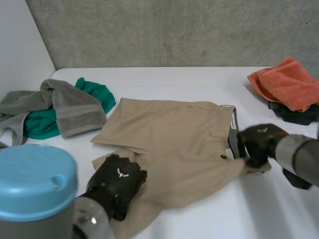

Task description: Fold the laundry.

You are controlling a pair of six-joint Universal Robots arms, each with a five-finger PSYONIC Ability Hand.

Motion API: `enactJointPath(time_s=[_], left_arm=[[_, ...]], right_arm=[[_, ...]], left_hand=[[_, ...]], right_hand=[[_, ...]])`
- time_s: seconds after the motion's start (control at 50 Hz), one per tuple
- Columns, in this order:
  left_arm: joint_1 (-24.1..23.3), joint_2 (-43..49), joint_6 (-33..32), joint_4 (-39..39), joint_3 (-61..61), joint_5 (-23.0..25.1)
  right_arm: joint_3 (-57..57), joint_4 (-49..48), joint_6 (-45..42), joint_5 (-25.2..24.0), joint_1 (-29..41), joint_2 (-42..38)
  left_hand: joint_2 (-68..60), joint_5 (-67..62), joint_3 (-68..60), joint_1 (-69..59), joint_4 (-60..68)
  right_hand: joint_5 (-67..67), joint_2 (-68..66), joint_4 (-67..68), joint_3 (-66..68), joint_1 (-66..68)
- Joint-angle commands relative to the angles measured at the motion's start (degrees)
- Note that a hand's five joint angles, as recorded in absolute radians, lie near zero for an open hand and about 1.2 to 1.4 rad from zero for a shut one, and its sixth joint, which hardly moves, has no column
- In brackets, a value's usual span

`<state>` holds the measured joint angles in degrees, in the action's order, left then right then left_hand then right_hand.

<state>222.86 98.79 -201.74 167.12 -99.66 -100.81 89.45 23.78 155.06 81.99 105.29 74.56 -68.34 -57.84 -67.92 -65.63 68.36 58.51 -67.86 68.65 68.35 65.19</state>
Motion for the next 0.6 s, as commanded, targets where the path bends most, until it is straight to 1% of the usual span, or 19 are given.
enactJointPath(time_s=[0.02, 0.06, 0.1, 0.12, 0.14, 0.18, 0.2, 0.26, 0.28, 0.32, 0.34, 0.38, 0.4, 0.46, 0.48, 0.54, 0.56, 0.6], left_arm=[[4.4, -0.7, -1.8, -5.7, -1.5, 5.3], [6.0, 0.9, -4.1, -6.4, -0.8, 6.7], [7.0, 2.4, -5.9, -6.5, 0.3, 7.3], [7.4, 3.2, -7.0, -6.5, 1.0, 7.4], [8.4, 4.8, -8.5, -6.4, 2.7, 7.4], [9.0, 6.9, -9.5, -6.0, 5.2, 7.1], [9.7, 9.1, -10.2, -5.4, 8.4, 6.8], [10.3, 12.5, -10.3, -4.5, 14.0, 6.4], [10.6, 14.7, -10.2, -4.1, 18.1, 6.7], [10.8, 17.3, -10.3, -3.2, 22.7, 6.7], [11.1, 20.3, -10.3, -2.0, 28.0, 6.4], [11.4, 23.4, -10.4, -0.9, 33.5, 6.3], [11.7, 26.7, -10.7, 0.0, 39.4, 6.2], [12.5, 32.0, -11.0, 0.8, 49.5, 5.9], [13.0, 35.6, -11.5, 0.8, 56.3, 5.7], [13.8, 41.6, -12.3, 0.2, 66.8, 5.2], [14.3, 45.8, -12.7, -0.6, 73.5, 5.3], [14.6, 50.0, -13.3, -1.1, 80.1, 5.0]], right_arm=[[9.0, 12.1, -27.5, -8.1, -4.6, 5.7], [9.2, 15.7, -32.0, -8.9, -5.3, 6.7], [8.5, 15.4, -30.4, -9.1, -5.1, 6.8], [7.8, 14.8, -28.6, -9.2, -4.7, 6.7], [6.3, 12.9, -24.3, -9.2, -3.9, 6.0], [4.6, 10.5, -20.2, -9.2, -2.8, 4.3], [2.8, 8.1, -16.2, -9.0, -1.8, 2.4], [-0.5, 4.7, -11.3, -8.4, -0.4, -0.8], [-3.1, 2.7, -8.2, -7.7, 0.2, -3.2], [-6.0, 0.9, -5.7, -6.7, 0.6, -5.7], [-9.3, -0.7, -3.1, -5.2, 1.0, -8.0], [-12.5, -2.2, -0.2, -3.3, 1.1, -10.3], [-16.1, -3.6, 2.7, -1.3, 1.2, -12.7], [-21.2, -5.9, 6.6, 1.9, 1.4, -16.5], [-24.3, -7.9, 8.9, 3.6, 1.5, -19.0], [-28.4, -11.2, 11.7, 5.5, 1.7, -22.7], [-30.9, -13.8, 12.7, 6.7, 1.9, -25.2], [-33.1, -16.7, 13.5, 7.6, 2.3, -27.9]], left_hand=[[-11.7, -12.2, -12.1, -14.4, 11.6], [-11.7, -12.2, -12.1, -14.4, 11.6], [-11.7, -12.2, -12.1, -14.4, 11.6], [-11.7, -12.2, -12.1, -14.4, 11.6], [-11.7, -12.2, -12.1, -14.4, 11.6], [-11.7, -12.2, -12.1, -14.4, 11.6], [-11.7, -12.2, -12.1, -14.4, 11.6], [-11.7, -12.2, -12.1, -14.4, 11.6], [-11.7, -12.2, -12.1, -14.4, 11.6], [-11.7, -12.2, -12.1, -14.4, 11.6], [-11.7, -12.2, -12.1, -14.4, 11.6], [-11.7, -12.2, -12.1, -14.4, 11.6], [-11.7, -12.2, -12.1, -14.4, 11.6], [-11.7, -12.2, -12.1, -14.4, 11.6], [-11.7, -12.2, -12.1, -14.4, 11.6], [-11.7, -12.2, -12.1, -14.4, 11.6], [-11.7, -12.2, -12.1, -14.4, 11.6], [-11.7, -12.2, -12.1, -14.4, 11.6]], right_hand=[[11.5, -12.1, 11.4, 11.6, 14.8], [11.5, -12.1, 11.4, 11.6, 14.8], [11.5, -12.1, 11.4, 11.6, 14.8], [11.5, -12.1, 11.4, 11.6, 14.8], [11.5, -12.1, 11.4, 11.6, 14.8], [11.5, -12.1, 11.4, 11.6, 14.8], [11.5, -12.1, 11.4, 11.6, 14.8], [11.5, -12.1, 11.4, 11.6, 14.8], [11.5, -12.1, 11.4, 11.6, 14.8], [11.5, -12.1, 11.4, 11.6, 14.8], [11.5, -12.1, 11.4, 11.6, 14.8], [11.5, -12.1, 11.4, 11.6, 14.8], [11.5, -12.1, 11.4, 11.6, 14.8], [11.5, -12.1, 11.4, 11.6, 14.8], [11.5, -12.1, 11.4, 11.6, 14.8], [11.5, -12.1, 11.4, 11.6, 14.8], [11.5, -12.1, 11.4, 11.6, 14.8], [11.5, -12.1, 11.4, 11.6, 14.8]])
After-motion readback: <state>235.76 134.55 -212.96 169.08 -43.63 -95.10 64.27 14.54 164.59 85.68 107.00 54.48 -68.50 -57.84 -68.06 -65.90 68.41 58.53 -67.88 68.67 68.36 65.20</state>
